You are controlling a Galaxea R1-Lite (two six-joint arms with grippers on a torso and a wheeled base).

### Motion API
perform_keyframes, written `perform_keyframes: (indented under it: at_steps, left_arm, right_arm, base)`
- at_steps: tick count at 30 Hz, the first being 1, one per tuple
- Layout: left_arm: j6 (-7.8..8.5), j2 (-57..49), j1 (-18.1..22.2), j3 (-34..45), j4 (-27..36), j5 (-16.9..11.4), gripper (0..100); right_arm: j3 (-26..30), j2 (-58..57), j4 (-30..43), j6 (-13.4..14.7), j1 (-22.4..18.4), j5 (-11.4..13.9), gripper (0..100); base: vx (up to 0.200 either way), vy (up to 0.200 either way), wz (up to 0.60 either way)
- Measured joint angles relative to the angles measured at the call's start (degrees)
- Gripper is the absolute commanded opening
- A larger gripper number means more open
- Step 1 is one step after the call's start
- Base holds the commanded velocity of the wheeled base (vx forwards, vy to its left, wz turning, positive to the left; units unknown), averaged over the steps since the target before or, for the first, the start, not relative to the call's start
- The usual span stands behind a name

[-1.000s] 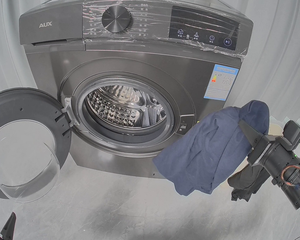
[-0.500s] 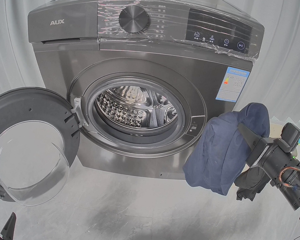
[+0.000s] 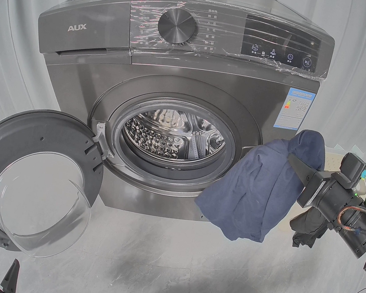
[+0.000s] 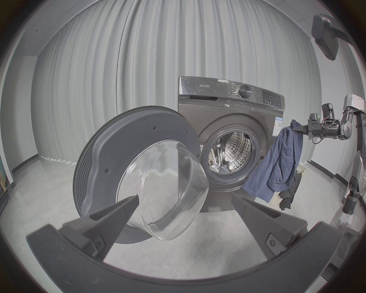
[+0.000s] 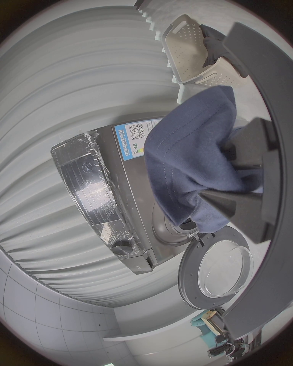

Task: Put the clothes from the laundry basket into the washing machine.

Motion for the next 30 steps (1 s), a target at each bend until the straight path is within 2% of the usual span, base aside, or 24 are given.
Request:
perform_keyframes:
  at_steps: [4, 25, 30]
  left_arm:
    - [0.02, 0.02, 0.02, 0.0, 0.0, 0.0, 100]
    - [0.0, 0.0, 0.02, 0.0, 0.0, 0.11, 100]
    - [0.07, 0.0, 0.02, 0.0, 0.0, 0.2, 100]
  right_arm:
    - [0.11, 0.17, -0.02, 0.0, -0.02, -0.06, 0]
    - [0.17, 0.44, -0.05, 0.16, 0.02, 0.0, 0]
    - [0.2, 0.44, -0.02, 0.13, 0.05, 0.0, 0]
  base:
    - [0.0, 0.2, 0.0]
    - [0.0, 0.0, 0.0]
    - [0.0, -0.2, 0.0]
